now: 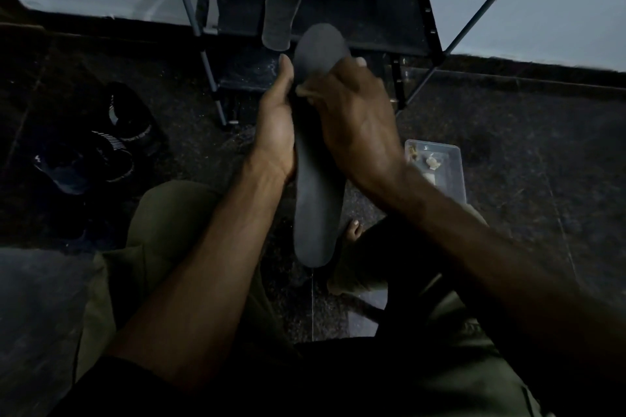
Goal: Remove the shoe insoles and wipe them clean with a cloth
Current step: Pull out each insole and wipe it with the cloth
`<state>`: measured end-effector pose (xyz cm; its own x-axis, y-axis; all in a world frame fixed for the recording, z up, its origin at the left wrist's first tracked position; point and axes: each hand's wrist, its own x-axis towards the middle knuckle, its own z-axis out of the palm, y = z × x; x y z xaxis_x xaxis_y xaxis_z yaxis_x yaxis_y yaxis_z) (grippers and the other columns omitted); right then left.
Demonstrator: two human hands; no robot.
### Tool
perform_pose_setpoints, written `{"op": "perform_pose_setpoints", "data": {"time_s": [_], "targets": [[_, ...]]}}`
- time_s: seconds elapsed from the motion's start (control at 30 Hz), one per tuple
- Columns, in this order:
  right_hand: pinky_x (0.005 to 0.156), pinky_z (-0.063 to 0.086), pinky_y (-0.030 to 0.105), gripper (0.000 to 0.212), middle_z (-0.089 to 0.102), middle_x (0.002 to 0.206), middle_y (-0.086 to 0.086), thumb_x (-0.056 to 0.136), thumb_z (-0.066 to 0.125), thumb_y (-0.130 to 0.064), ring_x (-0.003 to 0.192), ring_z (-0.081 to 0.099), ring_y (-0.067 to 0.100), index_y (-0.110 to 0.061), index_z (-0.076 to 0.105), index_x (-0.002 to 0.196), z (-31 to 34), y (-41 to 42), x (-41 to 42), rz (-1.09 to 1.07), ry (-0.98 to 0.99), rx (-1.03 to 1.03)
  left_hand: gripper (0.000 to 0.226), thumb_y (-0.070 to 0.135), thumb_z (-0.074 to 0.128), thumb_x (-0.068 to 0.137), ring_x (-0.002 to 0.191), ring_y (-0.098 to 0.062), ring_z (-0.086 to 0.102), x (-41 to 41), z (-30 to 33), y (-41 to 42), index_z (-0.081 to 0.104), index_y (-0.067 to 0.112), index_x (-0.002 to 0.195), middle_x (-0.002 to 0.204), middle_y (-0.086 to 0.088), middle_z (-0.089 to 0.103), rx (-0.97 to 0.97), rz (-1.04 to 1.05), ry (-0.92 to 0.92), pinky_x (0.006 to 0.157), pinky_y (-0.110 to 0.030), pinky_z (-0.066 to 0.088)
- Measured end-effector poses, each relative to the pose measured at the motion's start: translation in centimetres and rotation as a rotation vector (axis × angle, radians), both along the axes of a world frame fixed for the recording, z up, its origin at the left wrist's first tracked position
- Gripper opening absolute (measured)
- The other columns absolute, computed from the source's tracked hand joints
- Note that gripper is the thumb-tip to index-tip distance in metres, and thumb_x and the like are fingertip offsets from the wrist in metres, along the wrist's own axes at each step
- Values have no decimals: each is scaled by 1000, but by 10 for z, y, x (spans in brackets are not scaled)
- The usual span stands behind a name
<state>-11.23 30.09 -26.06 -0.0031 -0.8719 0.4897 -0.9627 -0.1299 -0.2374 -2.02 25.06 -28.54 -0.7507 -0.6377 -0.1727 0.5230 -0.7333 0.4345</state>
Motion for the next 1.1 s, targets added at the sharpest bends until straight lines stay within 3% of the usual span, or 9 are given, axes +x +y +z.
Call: {"op": "perform_pose_setpoints", "data": {"time_s": [0.07, 0.17, 0.3, 0.4, 0.57, 0.67, 0.8, 0.93, 1.1], "targets": [[65, 49, 47, 22, 62, 95, 14, 93, 50, -17, 78, 58, 31, -9, 69, 101, 2, -1, 2, 15, 27, 9, 70, 53, 25, 102, 132, -32, 46, 1, 1, 1, 45, -4, 136, 141, -23, 46, 19, -5, 43, 117, -43, 29], [60, 48, 39, 24, 62, 92, 16, 92, 49, -17, 74, 58, 31, -5, 70, 99, 13, -21, -17, -82, 86, -79, 58, 48, 27, 103, 117, -31, 58, -3, 4, 4, 60, 3, 121, 123, -20, 61, 45, 27, 41, 106, -41, 42], [58, 51, 46, 20, 62, 93, 17, 92, 54, -18, 74, 59, 30, -6, 69, 97, 21, -35, -39, -165, 65, -111, 58, 47, 28, 103, 125, -32, 52, -4, 7, 5, 64, 5, 117, 127, -18, 59, -23, 14, -24, 113, -43, 34], [61, 50, 45, 19, 62, 96, 16, 93, 53, -17, 78, 59, 30, -9, 68, 101, 9, -14, -29, -109, 56, -64, 63, 49, 26, 103, 108, -28, 63, -2, 8, 3, 69, 4, 108, 113, -17, 66, 10, 23, -19, 100, -39, 46], [64, 43, 37, 17, 62, 92, 14, 90, 60, -13, 76, 57, 31, -9, 71, 102, -2, 21, -6, -24, 62, 21, 74, 55, 16, 102, 138, -32, 40, 1, 8, -3, 40, -3, 141, 147, -23, 42, 38, 20, 31, 116, -42, 30], [62, 48, 43, 24, 62, 92, 16, 94, 50, -19, 76, 58, 32, -8, 70, 101, 8, 4, -19, -58, 95, -28, 68, 51, 23, 103, 113, -29, 61, 1, 8, 2, 69, 1, 112, 119, -19, 65, 19, 27, 2, 103, -39, 45], [59, 51, 45, 23, 63, 91, 18, 93, 51, -19, 73, 59, 31, -6, 69, 95, 23, -25, -41, -160, 113, -102, 64, 47, 25, 104, 104, -25, 66, -2, 10, 6, 74, 6, 100, 108, -13, 70, -35, 39, -66, 99, -35, 48], [66, 50, 44, 26, 62, 98, 16, 94, 46, -20, 81, 59, 29, -9, 68, 104, 11, -8, -32, -119, 79, -29, 64, 50, 24, 103, 115, -29, 59, 0, 9, 2, 63, 0, 117, 119, -18, 64, -1, 39, -29, 105, -39, 42], [63, 44, 38, 24, 60, 94, 15, 94, 49, -16, 77, 56, 30, -7, 68, 104, 1, 26, -17, -41, 75, 36, 74, 54, 15, 102, 142, -34, 32, 2, 5, -1, 31, -4, 146, 153, -23, 32, -34, 5, 64, 120, -45, 22]]}}
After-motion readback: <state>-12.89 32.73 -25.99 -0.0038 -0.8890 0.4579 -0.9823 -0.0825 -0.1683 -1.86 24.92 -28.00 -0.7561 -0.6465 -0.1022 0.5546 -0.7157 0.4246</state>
